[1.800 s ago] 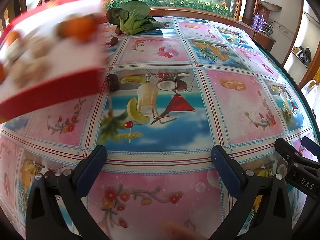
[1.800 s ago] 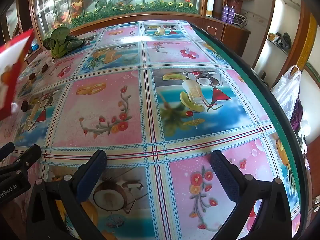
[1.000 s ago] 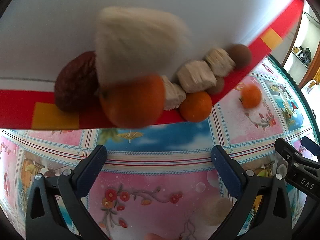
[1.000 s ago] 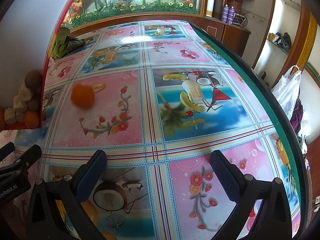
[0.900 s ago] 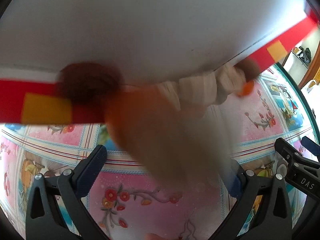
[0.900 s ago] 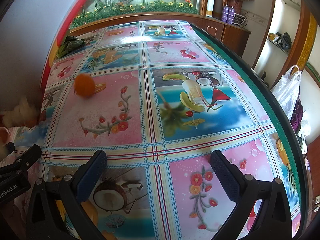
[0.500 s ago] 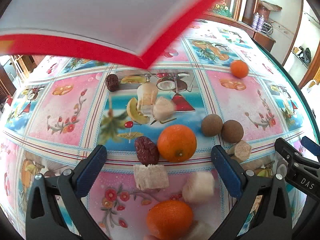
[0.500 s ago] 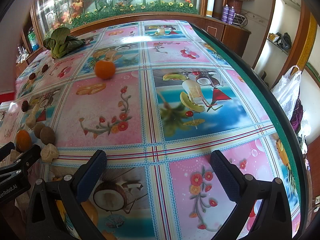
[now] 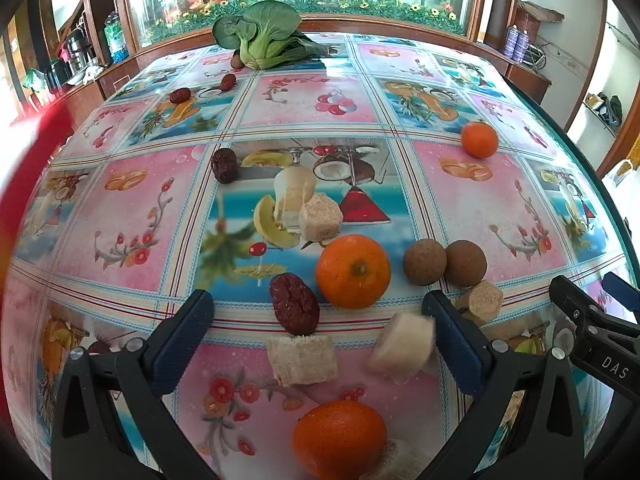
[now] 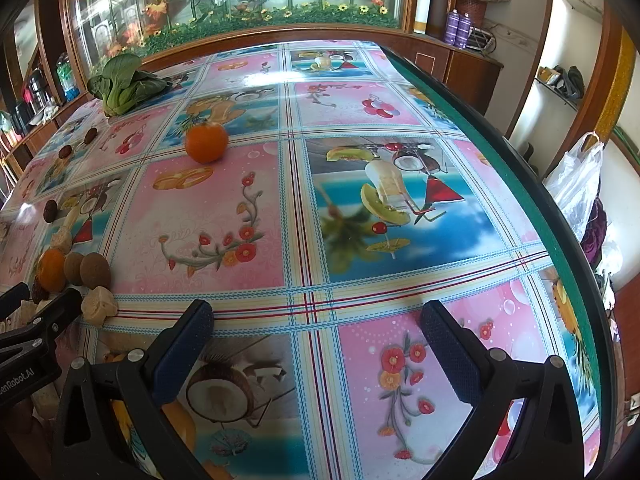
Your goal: Organize fruits
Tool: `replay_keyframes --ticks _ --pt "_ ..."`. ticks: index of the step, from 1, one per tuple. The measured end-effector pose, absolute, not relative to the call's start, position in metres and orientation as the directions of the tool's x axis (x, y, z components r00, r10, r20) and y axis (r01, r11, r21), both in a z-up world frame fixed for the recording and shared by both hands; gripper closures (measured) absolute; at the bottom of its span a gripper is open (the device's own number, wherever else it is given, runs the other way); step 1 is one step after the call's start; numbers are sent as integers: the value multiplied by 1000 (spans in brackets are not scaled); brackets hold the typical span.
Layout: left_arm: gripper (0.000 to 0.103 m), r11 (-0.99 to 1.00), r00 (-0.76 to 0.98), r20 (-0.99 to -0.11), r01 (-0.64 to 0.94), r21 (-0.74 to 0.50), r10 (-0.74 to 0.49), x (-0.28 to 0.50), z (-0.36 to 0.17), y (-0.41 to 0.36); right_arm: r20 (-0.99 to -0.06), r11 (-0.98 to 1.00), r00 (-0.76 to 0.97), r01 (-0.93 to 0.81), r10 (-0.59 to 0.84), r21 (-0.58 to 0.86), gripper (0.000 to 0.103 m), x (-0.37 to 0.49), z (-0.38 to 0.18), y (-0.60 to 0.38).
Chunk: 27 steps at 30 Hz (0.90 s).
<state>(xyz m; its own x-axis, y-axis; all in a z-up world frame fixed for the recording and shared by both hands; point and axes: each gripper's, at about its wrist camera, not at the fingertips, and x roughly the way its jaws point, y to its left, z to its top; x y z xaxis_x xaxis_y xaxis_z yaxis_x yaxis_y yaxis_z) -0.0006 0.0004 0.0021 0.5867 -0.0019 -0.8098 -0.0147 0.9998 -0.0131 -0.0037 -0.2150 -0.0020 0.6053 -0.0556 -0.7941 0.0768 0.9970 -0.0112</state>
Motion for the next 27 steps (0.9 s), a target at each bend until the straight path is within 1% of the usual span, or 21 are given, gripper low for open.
replay_keyframes --ticks 27 --pt "0 1000 586 -810 -15 -13 -2 0 2 0 -796 997 603 78 -56 -12 0 -3 -1 -215"
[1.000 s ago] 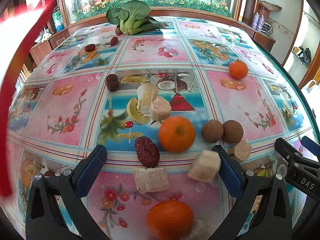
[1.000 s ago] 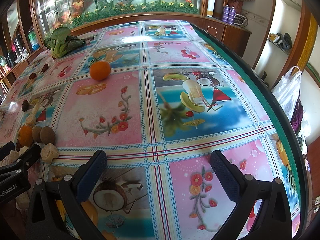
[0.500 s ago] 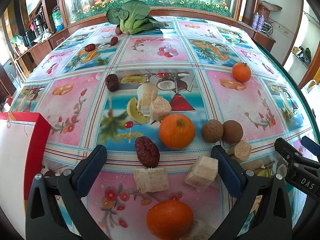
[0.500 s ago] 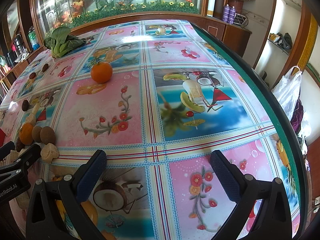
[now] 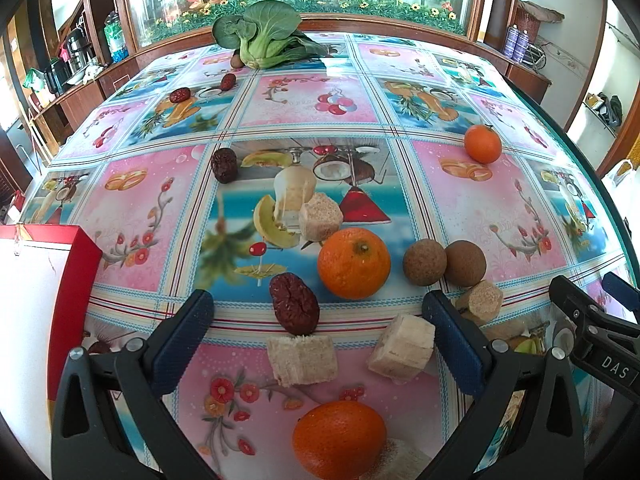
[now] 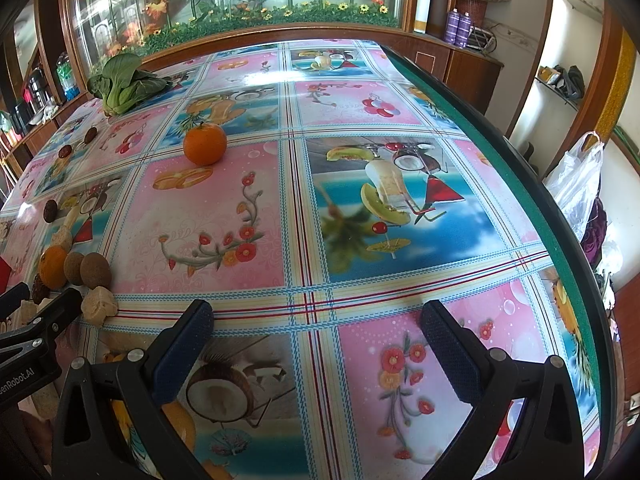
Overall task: Organize fruits
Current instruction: 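Move both grippers over the table toward the oranges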
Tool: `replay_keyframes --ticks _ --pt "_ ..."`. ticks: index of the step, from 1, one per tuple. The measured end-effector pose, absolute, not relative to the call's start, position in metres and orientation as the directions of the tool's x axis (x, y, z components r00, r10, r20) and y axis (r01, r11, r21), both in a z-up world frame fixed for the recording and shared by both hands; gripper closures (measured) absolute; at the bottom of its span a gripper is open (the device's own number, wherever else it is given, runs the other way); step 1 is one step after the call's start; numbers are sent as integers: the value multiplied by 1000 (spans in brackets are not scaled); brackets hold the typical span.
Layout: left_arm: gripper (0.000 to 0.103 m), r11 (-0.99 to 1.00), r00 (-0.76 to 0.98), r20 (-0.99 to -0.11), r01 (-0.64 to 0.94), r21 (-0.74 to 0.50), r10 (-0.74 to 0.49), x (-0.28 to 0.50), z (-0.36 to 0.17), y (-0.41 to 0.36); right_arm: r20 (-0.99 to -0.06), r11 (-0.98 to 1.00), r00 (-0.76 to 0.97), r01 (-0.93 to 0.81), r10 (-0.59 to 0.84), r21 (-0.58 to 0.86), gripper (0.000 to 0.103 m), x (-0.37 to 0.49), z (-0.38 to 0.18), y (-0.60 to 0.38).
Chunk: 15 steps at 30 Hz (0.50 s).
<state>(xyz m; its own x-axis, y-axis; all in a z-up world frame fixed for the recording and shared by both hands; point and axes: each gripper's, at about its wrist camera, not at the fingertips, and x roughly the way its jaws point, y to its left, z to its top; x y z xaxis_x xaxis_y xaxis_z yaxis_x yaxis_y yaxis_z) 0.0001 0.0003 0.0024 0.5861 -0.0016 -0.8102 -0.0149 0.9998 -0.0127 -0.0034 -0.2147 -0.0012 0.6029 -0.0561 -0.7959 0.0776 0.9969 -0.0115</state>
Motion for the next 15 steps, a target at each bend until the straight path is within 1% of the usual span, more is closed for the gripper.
replay_keyframes --ticks 3,5,8,10,11,13,15 --pt "0 1000 585 -811 -12 -16 -6 0 3 1 -796 997 603 80 -57 -11 0 -3 -2 -215" --pt "0 999 560 -828 37 -13 -32 -2 4 3 -796 996 602 89 -64 -13 0 -3 -2 -213" --pt "0 1000 553 -833 -21 -19 -4 -14 15 20 -818 998 574 59 -35 -2 1 -2 0 -212" --pt "0 999 606 -796 -37 -6 17 -32 31 30 -813 998 581 28 23 48 1 -3 7 -212" --pt "0 998 632 -773 -55 20 50 -41 40 36 -787 996 614 11 63 88 1 -8 15 -211" --pt "0 995 677 -729 -84 60 101 -59 54 48 -749 992 653 -22 109 125 1 -13 28 -204" --pt "0 991 702 -700 -94 92 132 -73 62 56 -719 982 669 -109 187 154 1 -14 41 -187"
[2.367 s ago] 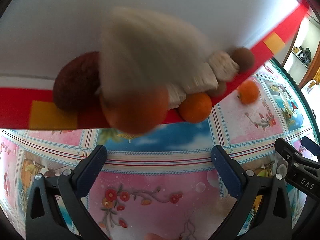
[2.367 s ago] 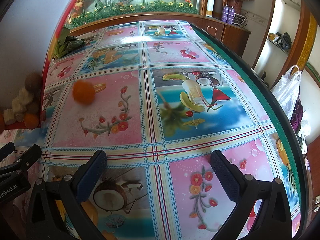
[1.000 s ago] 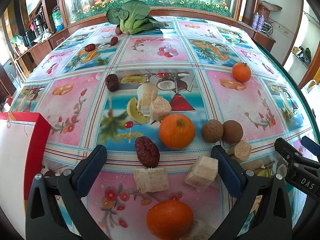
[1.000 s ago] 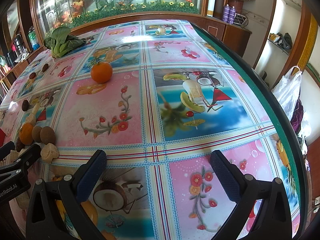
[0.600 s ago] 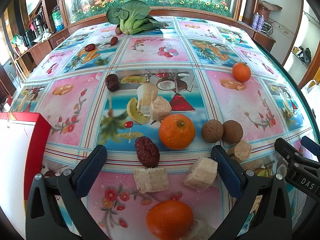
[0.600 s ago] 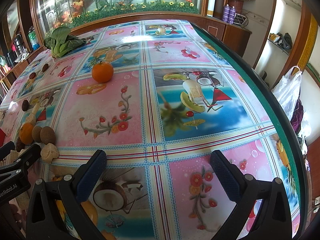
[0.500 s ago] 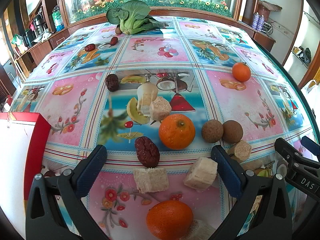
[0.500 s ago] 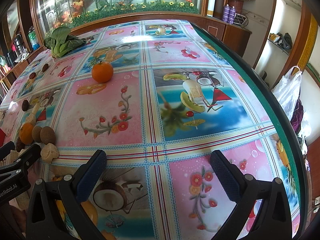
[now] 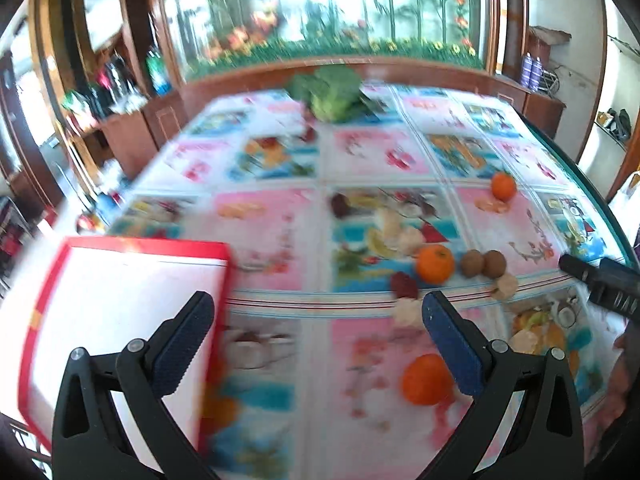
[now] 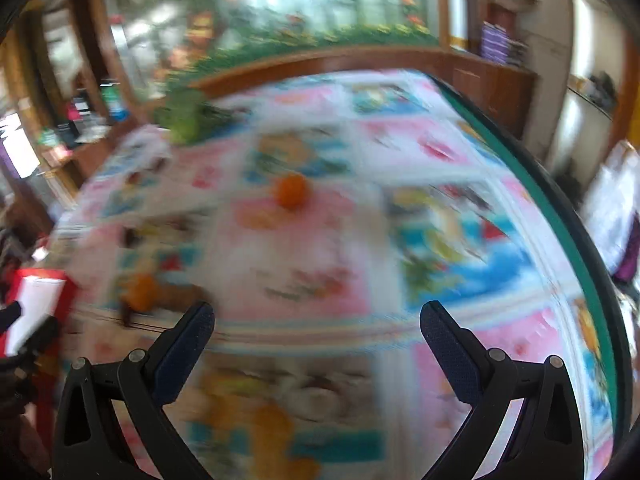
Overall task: Organize fruits
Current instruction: 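Move both grippers over the table toward the oranges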
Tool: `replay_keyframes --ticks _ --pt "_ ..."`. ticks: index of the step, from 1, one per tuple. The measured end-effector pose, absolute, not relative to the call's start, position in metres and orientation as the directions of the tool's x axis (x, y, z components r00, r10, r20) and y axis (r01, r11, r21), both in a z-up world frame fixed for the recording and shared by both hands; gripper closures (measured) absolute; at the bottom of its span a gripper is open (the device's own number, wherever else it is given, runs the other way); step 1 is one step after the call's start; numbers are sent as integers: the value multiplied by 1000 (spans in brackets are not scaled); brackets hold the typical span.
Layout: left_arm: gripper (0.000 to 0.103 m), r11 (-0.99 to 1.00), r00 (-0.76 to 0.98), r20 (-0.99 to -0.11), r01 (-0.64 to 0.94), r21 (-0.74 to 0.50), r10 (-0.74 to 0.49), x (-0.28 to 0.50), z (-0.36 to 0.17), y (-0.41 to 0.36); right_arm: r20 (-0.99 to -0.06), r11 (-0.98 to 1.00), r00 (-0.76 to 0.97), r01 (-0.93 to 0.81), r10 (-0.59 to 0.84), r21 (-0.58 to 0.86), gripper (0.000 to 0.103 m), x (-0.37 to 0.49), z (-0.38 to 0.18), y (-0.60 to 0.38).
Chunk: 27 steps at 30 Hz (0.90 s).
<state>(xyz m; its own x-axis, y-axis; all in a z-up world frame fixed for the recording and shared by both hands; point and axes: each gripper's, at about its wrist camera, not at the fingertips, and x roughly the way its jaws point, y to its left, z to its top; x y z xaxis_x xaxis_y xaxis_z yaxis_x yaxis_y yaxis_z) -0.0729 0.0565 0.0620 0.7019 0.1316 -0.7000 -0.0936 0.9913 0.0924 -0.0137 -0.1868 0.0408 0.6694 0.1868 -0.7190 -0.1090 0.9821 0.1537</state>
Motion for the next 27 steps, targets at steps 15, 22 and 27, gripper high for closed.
replay_keyframes --ticks 15,22,27 --pt "0 995 657 -753 39 89 41 -105 43 51 -590 762 493 -509 640 401 1 8 44 -117" --pt "0 997 620 -784 70 29 -21 -92 28 37 -552 638 331 -502 765 583 5 19 31 -118" --pt "0 999 607 -793 42 -15 -38 -86 26 42 -575 636 285 -454 767 624 12 25 22 -119"
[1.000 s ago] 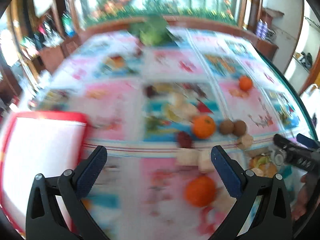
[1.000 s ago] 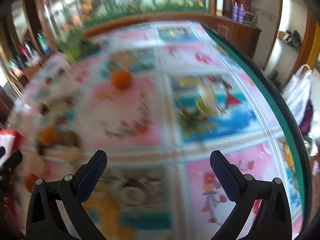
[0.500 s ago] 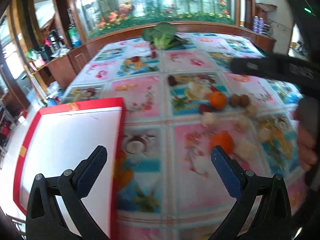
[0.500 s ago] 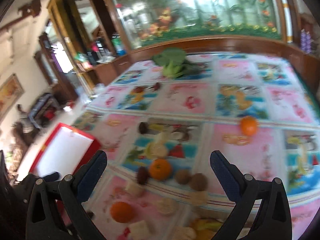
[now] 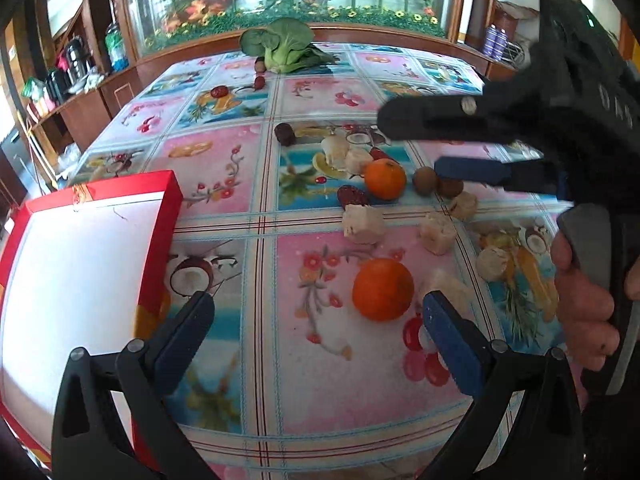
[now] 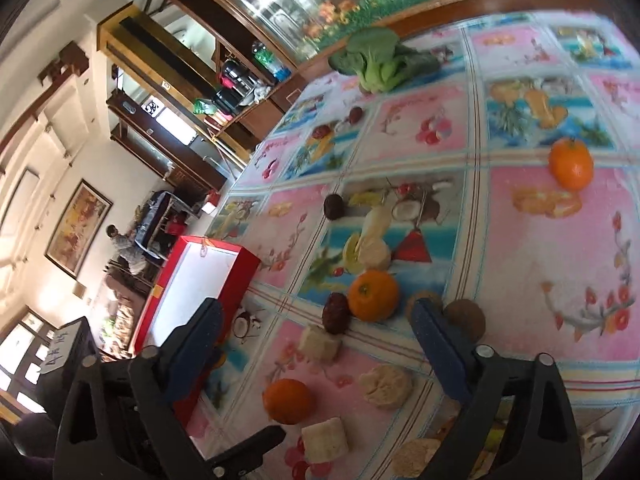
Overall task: Organize fruits
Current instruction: 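Move both grippers over the table toward the oranges, then close the right gripper on an orange while the left gripper grasps another orange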
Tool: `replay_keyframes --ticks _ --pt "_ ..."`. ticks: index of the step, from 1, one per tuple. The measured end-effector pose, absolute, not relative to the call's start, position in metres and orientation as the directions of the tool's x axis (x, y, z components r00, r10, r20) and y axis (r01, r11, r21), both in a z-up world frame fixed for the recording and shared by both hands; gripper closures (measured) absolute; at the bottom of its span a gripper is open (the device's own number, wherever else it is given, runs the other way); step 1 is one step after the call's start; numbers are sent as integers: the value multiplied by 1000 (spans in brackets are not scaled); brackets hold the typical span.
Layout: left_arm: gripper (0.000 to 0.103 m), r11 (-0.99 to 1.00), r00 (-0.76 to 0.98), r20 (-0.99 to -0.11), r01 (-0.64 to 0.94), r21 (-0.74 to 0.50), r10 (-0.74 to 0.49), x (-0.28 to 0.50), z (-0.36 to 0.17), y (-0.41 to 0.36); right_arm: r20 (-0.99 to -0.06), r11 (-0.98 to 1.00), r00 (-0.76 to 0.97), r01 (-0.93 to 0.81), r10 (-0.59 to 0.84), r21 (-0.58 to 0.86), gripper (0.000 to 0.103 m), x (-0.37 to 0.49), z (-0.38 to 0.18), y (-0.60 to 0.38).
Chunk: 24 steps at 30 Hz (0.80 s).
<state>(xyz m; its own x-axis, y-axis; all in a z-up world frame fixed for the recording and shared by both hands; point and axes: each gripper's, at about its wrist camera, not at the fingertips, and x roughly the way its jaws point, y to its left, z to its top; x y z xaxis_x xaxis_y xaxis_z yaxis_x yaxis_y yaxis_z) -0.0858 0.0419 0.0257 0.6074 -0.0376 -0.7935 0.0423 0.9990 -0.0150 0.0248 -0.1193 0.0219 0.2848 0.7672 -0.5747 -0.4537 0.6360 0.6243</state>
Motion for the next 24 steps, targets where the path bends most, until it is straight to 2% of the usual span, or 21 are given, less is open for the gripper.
replay_keyframes --ticks 2,6,8,11,15,20,24 --pt "1 999 604 -796 44 -25 -46 -84 25 42 -570 621 260 -443 780 647 19 27 19 -120" --pt "9 998 595 -802 59 -30 -59 -82 23 38 -615 656 241 -376 751 654 32 35 6 -118" --pt "12 997 586 -807 66 -43 -74 -79 21 37 -655 704 264 -350 708 618 44 38 1 -118" --pt "17 997 588 -805 59 -57 -81 -75 20 38 -668 726 291 -343 685 595 47 38 1 -119" --pt "24 993 569 -814 64 -97 -116 -71 19 38 -707 780 345 -386 617 492 47 33 5 -111" --pt "27 994 577 -809 65 -91 -112 -77 21 37 -741 827 413 -446 529 343 47 24 7 -94" --pt "27 994 582 -806 56 -94 -109 -79 24 40 -743 834 427 -447 516 322 49 26 7 -93"
